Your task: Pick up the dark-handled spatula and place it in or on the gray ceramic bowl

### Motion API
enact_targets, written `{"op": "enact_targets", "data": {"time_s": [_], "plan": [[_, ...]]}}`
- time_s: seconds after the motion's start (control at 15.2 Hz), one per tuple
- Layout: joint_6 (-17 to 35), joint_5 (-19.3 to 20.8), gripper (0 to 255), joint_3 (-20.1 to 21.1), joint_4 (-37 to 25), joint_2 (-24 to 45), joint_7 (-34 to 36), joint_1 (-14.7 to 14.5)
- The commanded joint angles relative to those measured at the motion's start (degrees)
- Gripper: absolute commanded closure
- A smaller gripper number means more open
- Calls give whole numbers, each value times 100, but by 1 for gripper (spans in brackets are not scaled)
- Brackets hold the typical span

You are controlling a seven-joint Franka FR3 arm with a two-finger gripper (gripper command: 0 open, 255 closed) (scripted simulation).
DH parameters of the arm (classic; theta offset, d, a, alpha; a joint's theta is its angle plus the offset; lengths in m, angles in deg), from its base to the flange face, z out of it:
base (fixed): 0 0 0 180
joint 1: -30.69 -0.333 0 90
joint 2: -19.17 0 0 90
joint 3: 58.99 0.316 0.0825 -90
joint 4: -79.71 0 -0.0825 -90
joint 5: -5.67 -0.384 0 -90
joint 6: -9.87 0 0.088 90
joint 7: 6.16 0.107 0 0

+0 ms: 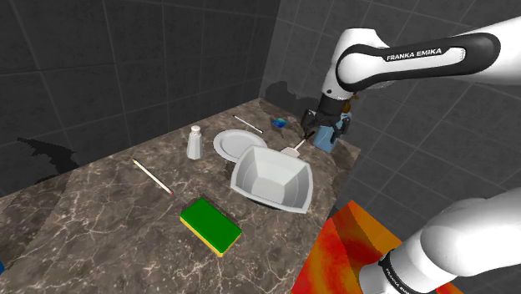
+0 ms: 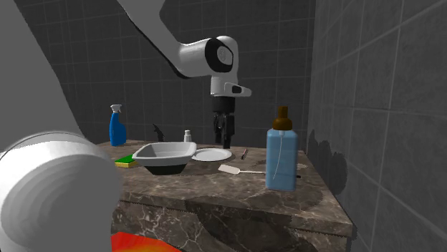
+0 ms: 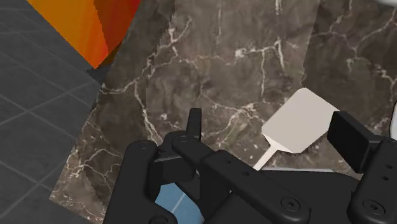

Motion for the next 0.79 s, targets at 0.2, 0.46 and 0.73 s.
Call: {"op": "enact_targets", "data": {"time_s": [0.2,0.46,0.73], "plan": [[796,197,0,60,-379,875,1243,329],[1319,436,0,5,-729,1531,2205,555],[1700,628,0,-92,-951,1992,2866,682]]}}
